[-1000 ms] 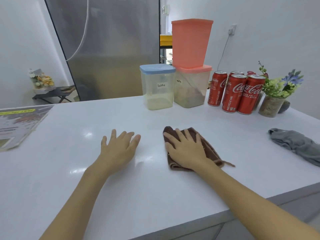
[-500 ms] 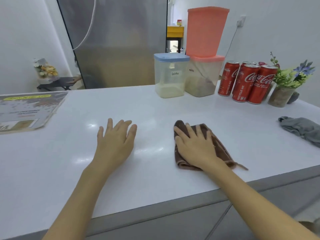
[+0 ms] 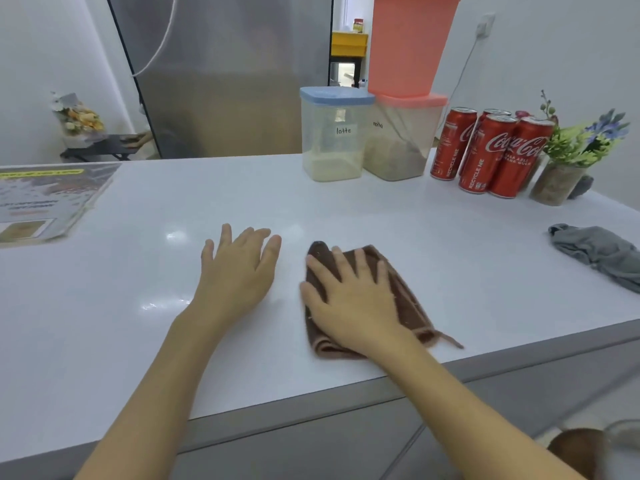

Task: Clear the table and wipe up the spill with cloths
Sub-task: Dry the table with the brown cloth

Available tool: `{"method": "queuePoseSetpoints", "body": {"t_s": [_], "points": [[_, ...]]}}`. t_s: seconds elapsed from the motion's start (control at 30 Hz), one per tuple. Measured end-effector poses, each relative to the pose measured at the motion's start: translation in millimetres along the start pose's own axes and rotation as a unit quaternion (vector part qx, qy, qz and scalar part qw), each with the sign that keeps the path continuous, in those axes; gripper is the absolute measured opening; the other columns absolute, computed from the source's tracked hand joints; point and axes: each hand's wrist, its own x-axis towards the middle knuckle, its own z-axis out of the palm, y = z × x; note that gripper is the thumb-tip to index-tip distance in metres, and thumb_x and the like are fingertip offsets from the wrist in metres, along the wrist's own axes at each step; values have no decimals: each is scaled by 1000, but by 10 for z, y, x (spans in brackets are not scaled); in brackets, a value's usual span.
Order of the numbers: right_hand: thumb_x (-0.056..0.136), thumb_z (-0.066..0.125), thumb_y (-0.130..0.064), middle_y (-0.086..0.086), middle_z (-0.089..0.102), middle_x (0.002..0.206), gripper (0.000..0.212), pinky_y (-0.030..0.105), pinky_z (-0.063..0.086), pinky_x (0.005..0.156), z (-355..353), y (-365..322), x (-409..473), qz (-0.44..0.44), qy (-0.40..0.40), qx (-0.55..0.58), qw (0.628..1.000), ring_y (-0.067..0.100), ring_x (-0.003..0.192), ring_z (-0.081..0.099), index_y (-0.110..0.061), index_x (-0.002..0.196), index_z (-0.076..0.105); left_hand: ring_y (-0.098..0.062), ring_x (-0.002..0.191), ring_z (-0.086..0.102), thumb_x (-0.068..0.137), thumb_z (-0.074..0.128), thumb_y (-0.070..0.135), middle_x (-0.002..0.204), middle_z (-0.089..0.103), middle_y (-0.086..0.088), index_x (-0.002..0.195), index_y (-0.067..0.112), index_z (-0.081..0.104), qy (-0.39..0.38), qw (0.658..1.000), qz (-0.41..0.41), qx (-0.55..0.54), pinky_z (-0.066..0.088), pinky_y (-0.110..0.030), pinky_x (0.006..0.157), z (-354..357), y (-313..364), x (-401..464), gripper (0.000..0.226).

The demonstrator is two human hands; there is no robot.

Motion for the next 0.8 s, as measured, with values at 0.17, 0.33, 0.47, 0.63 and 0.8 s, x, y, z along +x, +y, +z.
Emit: {"method": "queuePoseSetpoints", "body": {"t_s": [0.17, 0.33, 0.47, 0.63, 0.8], "points": [[95, 25, -56, -14, 0, 159, 48, 44, -13, 116, 24, -12, -320, -129, -2, 44, 991, 18, 146, -9, -53, 142, 18, -22, 146, 4, 100, 19, 41, 149, 37, 4, 141, 21, 38, 13, 999, 24, 35, 0, -45, 117, 113, 321, 187, 49], [90, 23, -67, -21, -2, 157, 49, 38, -11, 117, -250, 877, -432, -49, 2, 15, 999, 10, 145, -11, -61, 138, 12, -23, 146, 2, 100, 17, 43, 150, 33, 6, 142, 23, 36, -16, 998, 35, 42, -1, -44, 116, 348, 606, 310, 51], [87, 16, -69, -16, 6, 158, 53, 41, 1, 118, -480, 1672, -104, 27, 9, -36, 999, 14, 146, 1, -59, 139, 12, -22, 146, 0, 99, 17, 44, 150, 33, 8, 142, 24, 36, -20, 999, 35, 32, -2, -43, 117, 448, 734, 364, 51], [92, 17, -59, -4, 11, 159, 55, 50, 1, 116, -554, 2155, 819, 138, 23, -55, 989, 25, 146, 5, -46, 145, 17, -21, 146, 0, 100, 17, 44, 150, 32, 8, 142, 23, 35, -6, 999, 10, 37, -2, -42, 117, 460, 764, 422, 51], [97, 17, -47, -1, 9, 159, 51, 49, 2, 116, -359, 1486, 1132, 43, 12, -47, 998, 29, 145, 8, -39, 147, 18, -20, 146, 1, 100, 18, 42, 149, 35, 7, 142, 23, 36, 17, 1000, -2, 20, -1, -42, 117, 445, 746, 451, 50]]}}
